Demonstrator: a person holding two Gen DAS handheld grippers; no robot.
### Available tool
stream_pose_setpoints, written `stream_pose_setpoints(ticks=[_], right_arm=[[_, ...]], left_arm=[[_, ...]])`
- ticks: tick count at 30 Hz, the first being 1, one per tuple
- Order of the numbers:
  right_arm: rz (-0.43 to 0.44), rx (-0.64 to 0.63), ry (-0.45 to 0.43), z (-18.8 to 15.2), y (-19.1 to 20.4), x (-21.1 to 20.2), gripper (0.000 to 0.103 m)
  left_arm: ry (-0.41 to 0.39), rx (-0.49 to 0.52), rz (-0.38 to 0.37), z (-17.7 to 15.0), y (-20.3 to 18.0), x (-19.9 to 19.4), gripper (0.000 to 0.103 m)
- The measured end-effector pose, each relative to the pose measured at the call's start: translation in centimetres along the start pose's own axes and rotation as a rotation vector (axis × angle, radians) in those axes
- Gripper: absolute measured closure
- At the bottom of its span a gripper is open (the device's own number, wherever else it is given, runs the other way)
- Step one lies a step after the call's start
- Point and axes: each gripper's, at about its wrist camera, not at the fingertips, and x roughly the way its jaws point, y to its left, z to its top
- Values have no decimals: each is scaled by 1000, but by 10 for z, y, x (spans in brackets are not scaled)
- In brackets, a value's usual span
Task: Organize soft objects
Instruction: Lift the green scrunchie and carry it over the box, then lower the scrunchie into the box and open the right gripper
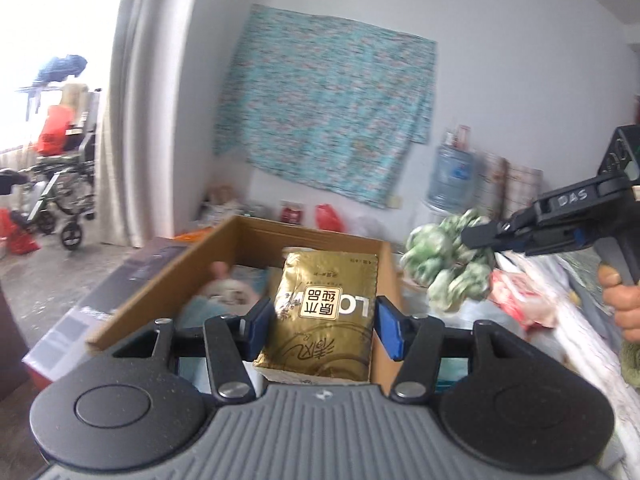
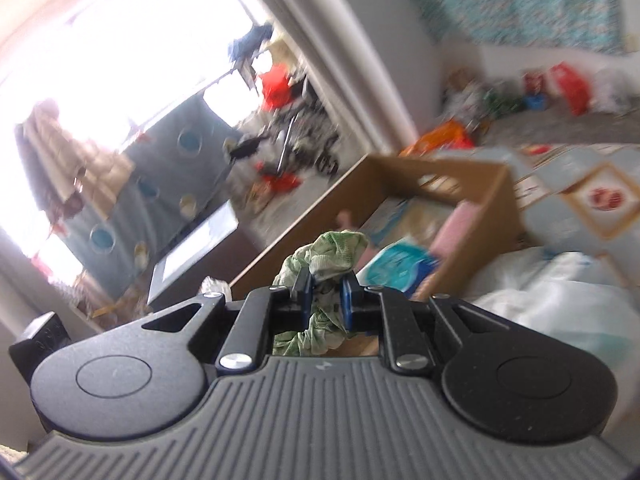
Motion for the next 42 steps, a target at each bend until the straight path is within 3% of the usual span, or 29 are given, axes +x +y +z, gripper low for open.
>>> stream_pose_setpoints(ticks=[11,19,21,23,26,31,35,42], right_arm=[[-13,-107,307,19,26,153,89],[-142,-186,484,2,7,219,86],[-152,-162,529,0,0,229,81],[-151,-124,556,0,-7,232,67],[-107,-50,533,5,-15,222,49],[-56,-8,418,16,-18,187,44],[-1,52,310,19,-26,145,34],[30,94,202,13,-38,91,32]], left_arm=[[27,-81,60,-3,52,10,47],[52,-100,54,-11,59,16,47],[65,-102,46,-11,57,21,47],[77,-96,36,-12,56,24,47],[102,-74,18,-11,52,30,47],[162,-34,-49,-13,45,44,47],[234,65,-120,-9,32,63,47],[376,179,-173,-8,13,108,46]])
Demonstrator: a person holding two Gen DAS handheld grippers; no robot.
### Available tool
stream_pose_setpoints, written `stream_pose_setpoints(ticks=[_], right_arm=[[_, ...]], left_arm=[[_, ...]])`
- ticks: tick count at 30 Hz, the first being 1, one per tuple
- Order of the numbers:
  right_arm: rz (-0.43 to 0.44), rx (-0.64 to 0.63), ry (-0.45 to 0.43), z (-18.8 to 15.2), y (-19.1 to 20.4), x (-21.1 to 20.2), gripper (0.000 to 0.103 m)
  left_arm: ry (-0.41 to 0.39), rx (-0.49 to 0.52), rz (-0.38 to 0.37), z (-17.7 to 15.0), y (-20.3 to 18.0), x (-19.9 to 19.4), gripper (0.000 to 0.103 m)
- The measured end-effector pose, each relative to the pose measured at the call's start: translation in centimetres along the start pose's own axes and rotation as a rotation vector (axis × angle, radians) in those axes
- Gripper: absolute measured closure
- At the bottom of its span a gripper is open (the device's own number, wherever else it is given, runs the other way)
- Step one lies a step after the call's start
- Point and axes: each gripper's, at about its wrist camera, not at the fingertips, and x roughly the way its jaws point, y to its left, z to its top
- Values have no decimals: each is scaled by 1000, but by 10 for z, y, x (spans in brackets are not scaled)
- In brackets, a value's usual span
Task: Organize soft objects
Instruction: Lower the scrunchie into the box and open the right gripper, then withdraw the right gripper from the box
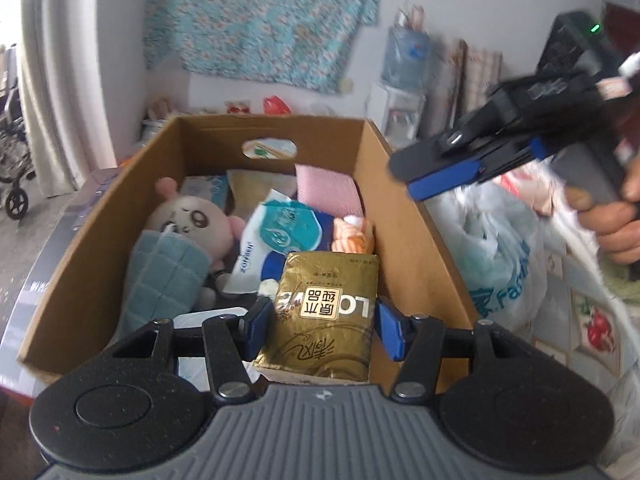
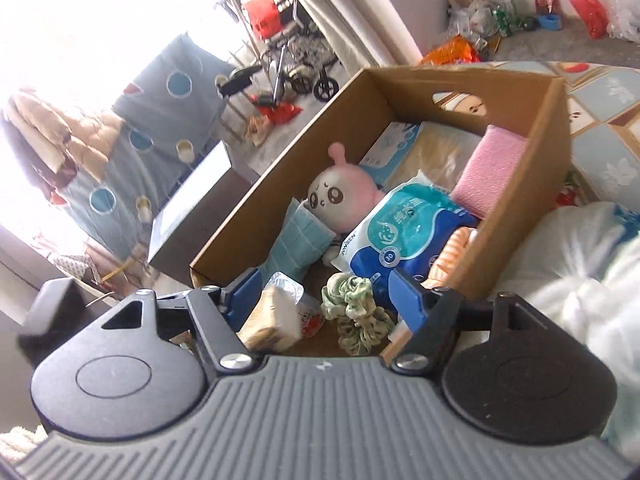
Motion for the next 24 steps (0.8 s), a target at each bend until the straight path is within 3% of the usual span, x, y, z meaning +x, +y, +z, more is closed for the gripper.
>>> stream_pose_setpoints(ticks=[1,3,8,14,24], right_arm=[[3,4,-8,-2,-2,-5,32],[5,15,-22,-5,-5,-13,31],[7,28,-36,-13,-12,-26,31],[18,48,-86,-28,-18,-38,28],[-34,87,-342,-80,-16,-67,12]], left_arm=[[21,16,-14,1,-2,6,44],[52,3,-28,2,-2,17,28],[46,-86,-51,-2,6,18,27],[-29,-147,-26,-3,10,-7,27],[-234,-249,11,-13,3,-65,3]])
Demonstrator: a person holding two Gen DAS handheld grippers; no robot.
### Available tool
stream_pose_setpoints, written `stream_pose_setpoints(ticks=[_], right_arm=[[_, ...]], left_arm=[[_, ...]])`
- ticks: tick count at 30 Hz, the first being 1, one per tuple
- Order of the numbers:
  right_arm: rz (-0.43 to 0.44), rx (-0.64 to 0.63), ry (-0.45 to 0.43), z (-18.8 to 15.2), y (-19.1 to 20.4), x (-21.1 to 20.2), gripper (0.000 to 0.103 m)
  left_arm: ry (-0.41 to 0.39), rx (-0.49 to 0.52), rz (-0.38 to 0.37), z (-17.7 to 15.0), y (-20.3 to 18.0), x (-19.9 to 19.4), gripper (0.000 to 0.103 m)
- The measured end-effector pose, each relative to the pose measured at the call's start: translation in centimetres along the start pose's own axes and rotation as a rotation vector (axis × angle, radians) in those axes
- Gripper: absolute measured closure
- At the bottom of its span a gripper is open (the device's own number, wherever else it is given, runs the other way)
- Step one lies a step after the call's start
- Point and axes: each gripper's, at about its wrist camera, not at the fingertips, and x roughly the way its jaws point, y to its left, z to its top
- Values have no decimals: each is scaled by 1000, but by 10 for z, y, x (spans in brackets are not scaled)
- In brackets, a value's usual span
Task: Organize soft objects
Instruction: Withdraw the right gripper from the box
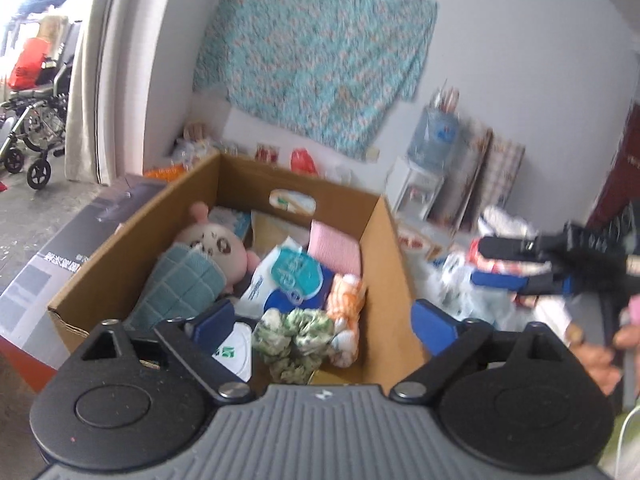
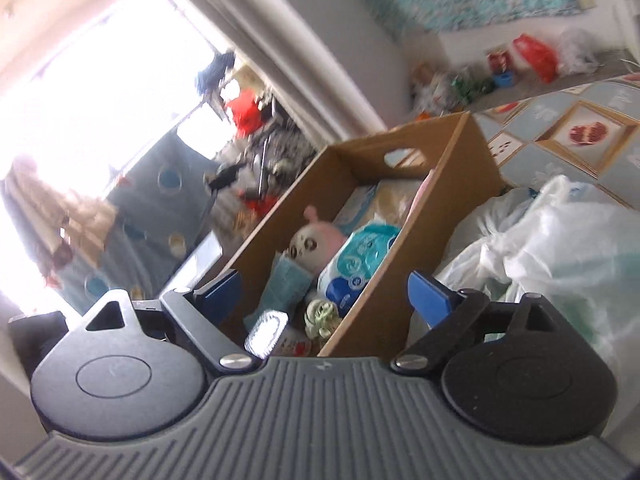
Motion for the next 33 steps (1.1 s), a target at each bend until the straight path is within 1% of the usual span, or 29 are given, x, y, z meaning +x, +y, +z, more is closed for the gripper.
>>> stream_pose_setpoints(ticks=[1,2,3,5,7,8,11,14,18,21,24,26,30,33], right_arm=[[-4,11,-21,-5,1,-3,8],[-10,29,-38,-9,1,-6,3],[-11,48,-55,-15,3,-9,1],[-10,72,-86,-25,6,-15,1],[-39,64,-122,-35,13,-23,1],[-63,50,-141,-41,17,-27,1],[-183,19,-200,-57,28,-41,1],[-287,-5,-242,-72,39,-55,1],[-381,-40,-276,-93,49,-74,1],[-463,-85,-306,-104,60,-81,1],[-529,-129,-322,-112,70,-85,1],[-577,-137,-326,-115,74,-90,1],[-690,-159,-332,-117,81,-91,1],[-757,-207,-344,-119,86,-89,1]], left_arm=[[-18,-1,1,-1,-2,-4,2],[-34,1,8,-1,-6,-6,1],[-44,7,16,-2,-9,-9,1],[-55,18,43,-5,-16,-10,0],[-51,21,64,-8,-22,-10,0],[-41,16,67,-10,-25,-9,0],[-16,-5,86,-15,-34,-8,0],[3,3,105,-23,-45,-8,0],[34,16,116,-33,-59,-9,0],[37,50,127,-39,-69,-12,0],[30,81,147,-45,-76,-16,0],[26,87,145,-46,-77,-18,0],[22,100,155,-47,-80,-22,0],[25,114,167,-47,-81,-22,0]])
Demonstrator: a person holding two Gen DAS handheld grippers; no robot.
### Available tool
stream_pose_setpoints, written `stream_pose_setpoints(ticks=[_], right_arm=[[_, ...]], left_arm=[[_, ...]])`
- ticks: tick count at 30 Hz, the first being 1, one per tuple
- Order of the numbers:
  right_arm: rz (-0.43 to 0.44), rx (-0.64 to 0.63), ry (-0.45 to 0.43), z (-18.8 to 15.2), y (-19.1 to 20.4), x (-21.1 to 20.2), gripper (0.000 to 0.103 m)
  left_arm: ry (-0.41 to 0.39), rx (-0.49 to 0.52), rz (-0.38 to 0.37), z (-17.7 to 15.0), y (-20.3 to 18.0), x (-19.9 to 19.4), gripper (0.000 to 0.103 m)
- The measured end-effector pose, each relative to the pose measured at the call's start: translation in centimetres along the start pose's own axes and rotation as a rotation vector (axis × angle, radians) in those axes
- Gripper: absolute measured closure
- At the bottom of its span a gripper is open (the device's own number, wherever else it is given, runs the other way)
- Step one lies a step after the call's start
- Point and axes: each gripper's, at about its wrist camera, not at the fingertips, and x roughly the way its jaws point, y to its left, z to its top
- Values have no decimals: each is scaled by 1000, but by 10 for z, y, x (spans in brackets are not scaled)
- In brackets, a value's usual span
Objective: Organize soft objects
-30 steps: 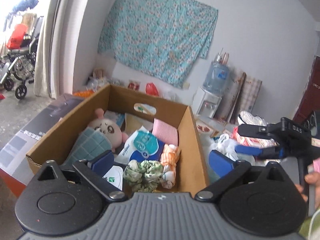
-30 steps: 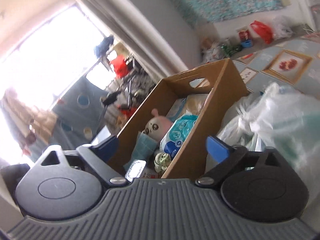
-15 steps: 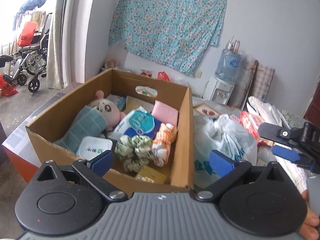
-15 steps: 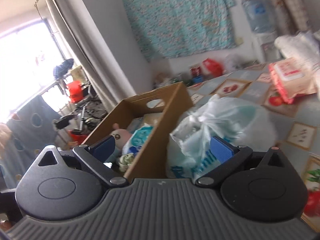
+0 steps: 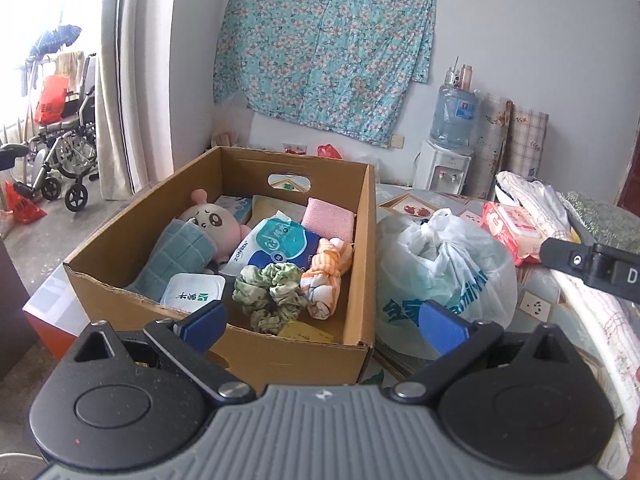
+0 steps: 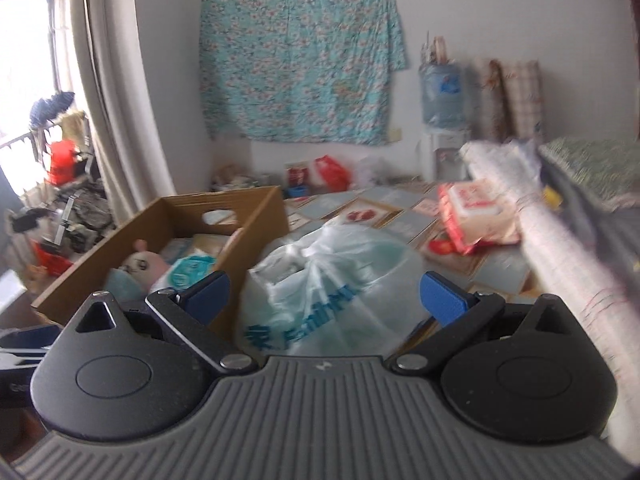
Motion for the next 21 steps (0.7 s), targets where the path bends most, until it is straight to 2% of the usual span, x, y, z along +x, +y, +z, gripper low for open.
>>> stream_pose_setpoints(ticks=[3,10,14,18,21], right_arm=[[-39,-41,-14,2,4,-1,1],[-67,-71,-35,7,7,-2,1],[-26,-14,-54,6,3,-5,1],[10,55,-38,1,-1,-4,1],[27,75,-16,-6,1,-1,1]], left_arm=[[10,2,9,1,0,2,0],[14,28,71,4,-3,2,0],[10,38,82,6,-2,3,0],[33,33,49,7,1,4,0],[15,41,34,5,2,1,0]])
